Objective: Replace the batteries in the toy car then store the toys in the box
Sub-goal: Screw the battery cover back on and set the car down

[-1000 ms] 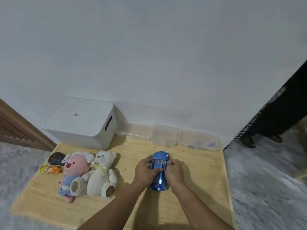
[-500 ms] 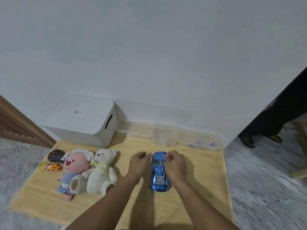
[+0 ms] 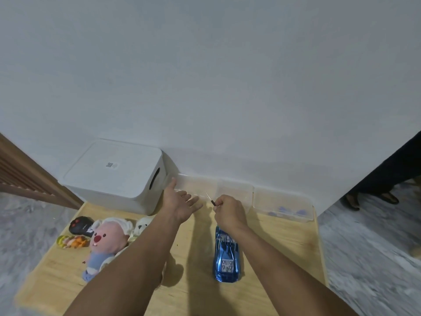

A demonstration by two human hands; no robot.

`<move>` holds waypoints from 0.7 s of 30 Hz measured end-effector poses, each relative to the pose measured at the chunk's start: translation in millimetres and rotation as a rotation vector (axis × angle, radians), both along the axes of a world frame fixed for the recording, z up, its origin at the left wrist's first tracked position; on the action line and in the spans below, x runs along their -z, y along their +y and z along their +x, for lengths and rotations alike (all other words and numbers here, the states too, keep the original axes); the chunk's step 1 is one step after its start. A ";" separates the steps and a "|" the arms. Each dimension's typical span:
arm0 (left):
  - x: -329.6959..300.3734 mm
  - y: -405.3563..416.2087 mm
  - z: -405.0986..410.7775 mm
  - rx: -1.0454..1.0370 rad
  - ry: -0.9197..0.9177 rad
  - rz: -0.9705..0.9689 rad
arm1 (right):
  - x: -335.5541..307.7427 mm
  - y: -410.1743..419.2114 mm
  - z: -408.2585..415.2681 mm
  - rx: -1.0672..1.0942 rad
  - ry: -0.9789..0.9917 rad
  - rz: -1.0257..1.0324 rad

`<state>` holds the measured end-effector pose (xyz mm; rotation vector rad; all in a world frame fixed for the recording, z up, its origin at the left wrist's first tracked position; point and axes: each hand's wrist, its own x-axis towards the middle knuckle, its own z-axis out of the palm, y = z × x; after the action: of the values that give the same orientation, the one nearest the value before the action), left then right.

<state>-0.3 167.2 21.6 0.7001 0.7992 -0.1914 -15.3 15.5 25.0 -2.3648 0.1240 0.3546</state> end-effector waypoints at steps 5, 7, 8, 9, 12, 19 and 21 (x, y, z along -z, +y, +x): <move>-5.0 2.9 7.9 0.050 0.009 0.075 | -3.1 12.4 12.3 -0.127 -0.037 -0.196; -7.5 5.5 10.3 0.078 0.007 0.088 | -1.8 15.5 16.0 -0.174 -0.052 -0.266; -8.4 7.0 11.6 0.092 0.003 0.101 | -0.7 16.4 17.8 -0.194 -0.063 -0.292; -10.2 8.3 12.6 0.111 -0.002 0.120 | 0.4 17.3 19.4 -0.210 -0.075 -0.310; -13.1 12.9 18.5 0.165 -0.007 0.223 | 2.4 20.3 24.3 -0.235 -0.108 -0.336; -18.4 25.5 28.0 0.247 -0.051 0.491 | 3.1 31.5 42.8 -0.254 -0.179 -0.277; -19.7 26.4 28.4 0.256 -0.054 0.516 | 3.1 33.9 47.5 -0.251 -0.204 -0.256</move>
<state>28.1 193.6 41.3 1.2924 0.7095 -0.1977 32.2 49.4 21.9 -2.6615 -0.2394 0.2242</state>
